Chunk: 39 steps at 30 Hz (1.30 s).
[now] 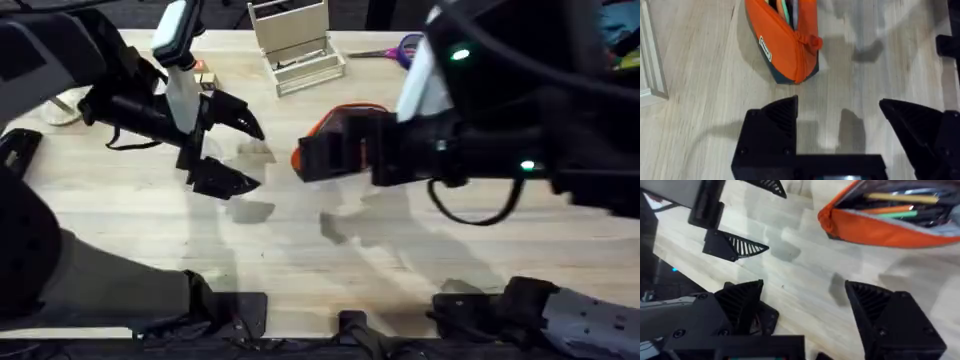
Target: Unzip the bag, pick up the pens from the table one at a time and place them inside, then zip the bag closed.
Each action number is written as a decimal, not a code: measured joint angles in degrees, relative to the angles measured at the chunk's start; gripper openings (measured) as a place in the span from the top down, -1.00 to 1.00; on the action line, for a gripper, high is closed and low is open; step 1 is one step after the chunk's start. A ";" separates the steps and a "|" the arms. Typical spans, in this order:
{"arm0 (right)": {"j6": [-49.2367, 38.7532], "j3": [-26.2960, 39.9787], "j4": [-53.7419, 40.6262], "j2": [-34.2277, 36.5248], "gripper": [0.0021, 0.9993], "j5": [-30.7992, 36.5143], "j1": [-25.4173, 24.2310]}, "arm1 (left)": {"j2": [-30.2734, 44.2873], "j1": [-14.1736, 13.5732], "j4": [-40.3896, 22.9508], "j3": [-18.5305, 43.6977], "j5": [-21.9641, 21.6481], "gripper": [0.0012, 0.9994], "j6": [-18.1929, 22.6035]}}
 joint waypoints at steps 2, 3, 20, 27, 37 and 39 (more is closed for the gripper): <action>1.28 -0.02 0.65 1.64 -1.00 0.04 0.96 | 0.00 0.00 0.00 -0.02 0.00 -0.99 0.00; 1.91 -0.02 0.86 2.32 -1.00 0.35 1.53 | 0.00 0.00 0.00 0.00 0.00 -0.99 0.00; 10.02 -0.02 4.70 8.81 -1.00 16.14 12.32 | 0.00 0.00 0.00 0.00 0.00 -0.99 0.00; 11.05 -0.02 6.39 10.94 -1.00 18.45 12.30 | 0.00 0.00 0.00 0.00 0.00 -0.99 0.00; 11.09 -0.04 6.76 11.17 -1.00 18.87 12.30 | 0.00 0.00 0.00 0.00 0.00 -0.99 0.00; 11.09 -0.04 6.76 11.17 -1.00 18.89 12.30 | 0.00 0.00 0.00 0.00 0.00 -0.99 0.00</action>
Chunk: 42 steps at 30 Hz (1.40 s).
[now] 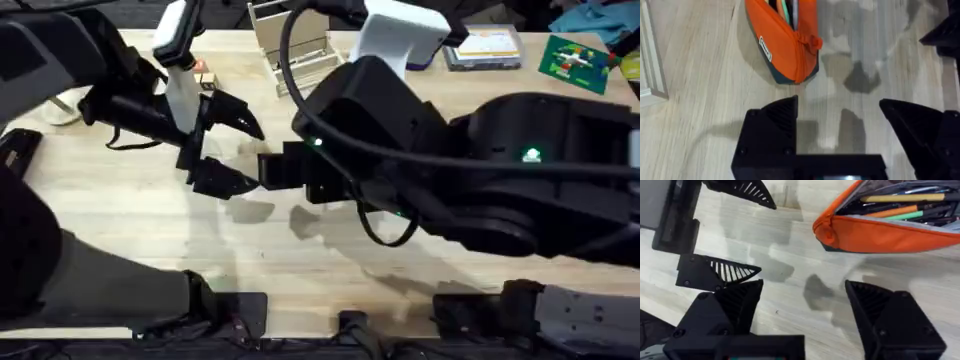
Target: Unzip the bag, pick up the pens from the table one at a time and place them inside, then zip the bag closed.
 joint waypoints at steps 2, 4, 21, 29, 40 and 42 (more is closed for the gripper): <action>0.00 0.00 0.00 0.00 -1.00 0.00 0.00 | 0.00 0.00 0.00 0.00 0.00 -0.99 0.00; 0.00 0.00 0.04 0.00 -1.00 0.00 0.00 | 0.00 0.00 0.00 0.00 0.00 -0.99 -0.02; -0.02 -0.04 3.40 6.53 -1.00 1.60 -0.04 | 0.00 0.00 0.00 0.00 0.00 -0.99 0.00; -0.04 -0.04 6.49 8.74 -1.00 4.89 -0.17 | 0.00 0.00 0.00 0.00 0.00 -0.99 0.00; -0.02 -0.04 9.93 13.63 -1.00 7.10 -1.34 | 0.00 0.00 0.00 0.00 0.00 -0.99 0.00; -0.04 -0.04 10.60 14.18 -1.00 7.15 -1.96 | 0.00 0.00 0.00 0.00 0.00 -0.99 0.00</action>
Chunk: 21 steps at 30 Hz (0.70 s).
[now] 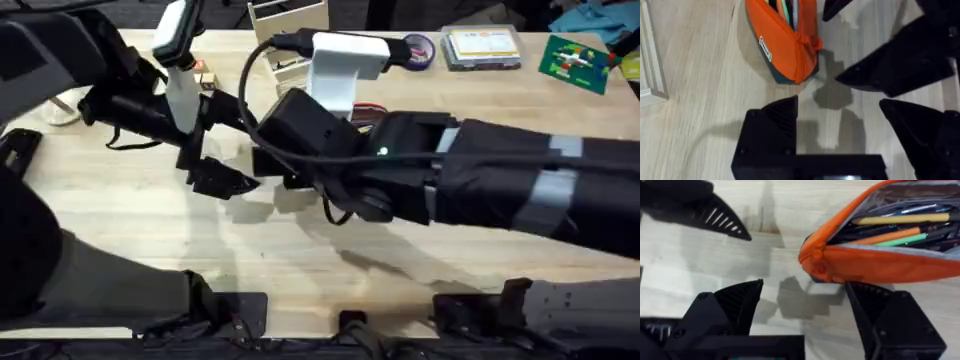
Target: Unzip the bag, pick up the pens from the table one at a time and place them inside, then zip the bag closed.
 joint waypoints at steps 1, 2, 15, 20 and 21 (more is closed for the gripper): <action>0.01 0.00 0.28 0.29 -1.00 0.05 -0.37 | 0.00 0.00 0.00 0.00 0.00 -0.99 0.00; 0.00 0.00 0.45 0.55 -1.00 0.12 -0.70 | 0.00 0.00 0.00 0.00 0.00 -0.99 0.00; 0.01 0.00 2.78 3.13 -0.78 0.35 -1.84 | 0.00 0.00 0.00 0.00 0.00 -0.99 0.00; 0.00 0.00 2.78 3.59 -0.51 0.35 -1.93 | 0.00 0.00 0.00 -0.02 0.00 -0.99 0.00; 0.00 0.00 2.77 3.61 -0.43 0.35 -1.96 | 0.00 0.00 0.00 -0.01 0.01 -0.99 0.00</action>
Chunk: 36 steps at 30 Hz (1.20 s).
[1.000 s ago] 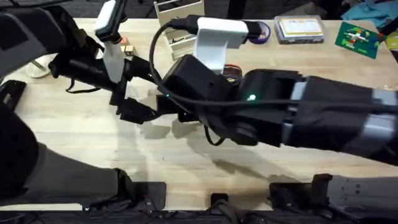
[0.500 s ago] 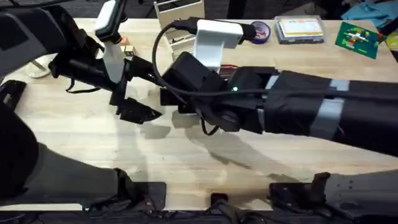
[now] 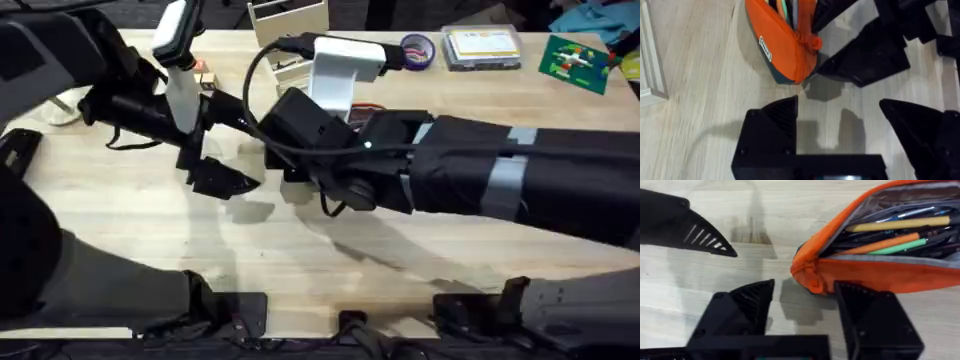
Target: Unzip the bag, pick up the pens from the table one at a time and place them inside, then zip the bag closed.
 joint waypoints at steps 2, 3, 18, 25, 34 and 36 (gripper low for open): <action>0.00 0.00 0.03 0.00 -0.28 0.00 -0.12 | 0.00 0.00 0.00 0.01 -0.01 -0.99 0.00; 0.00 0.00 0.03 0.00 -0.21 0.00 -0.18 | 0.00 0.00 0.00 0.01 -0.01 -0.99 -0.02; 0.00 0.00 0.16 1.97 0.63 0.00 -1.02 | 0.00 0.00 0.00 0.01 -0.01 -0.99 0.00; 0.03 0.00 0.14 1.97 0.94 0.00 -1.13 | 0.00 0.00 0.00 0.01 -0.01 -0.99 0.00; -0.21 0.00 0.14 1.97 0.94 0.00 -1.13 | 0.00 0.00 0.00 0.01 -0.01 -0.99 0.00; -1.15 0.00 0.14 1.97 0.94 0.00 -1.13 | 0.00 0.00 0.00 0.01 -0.01 -0.99 -0.01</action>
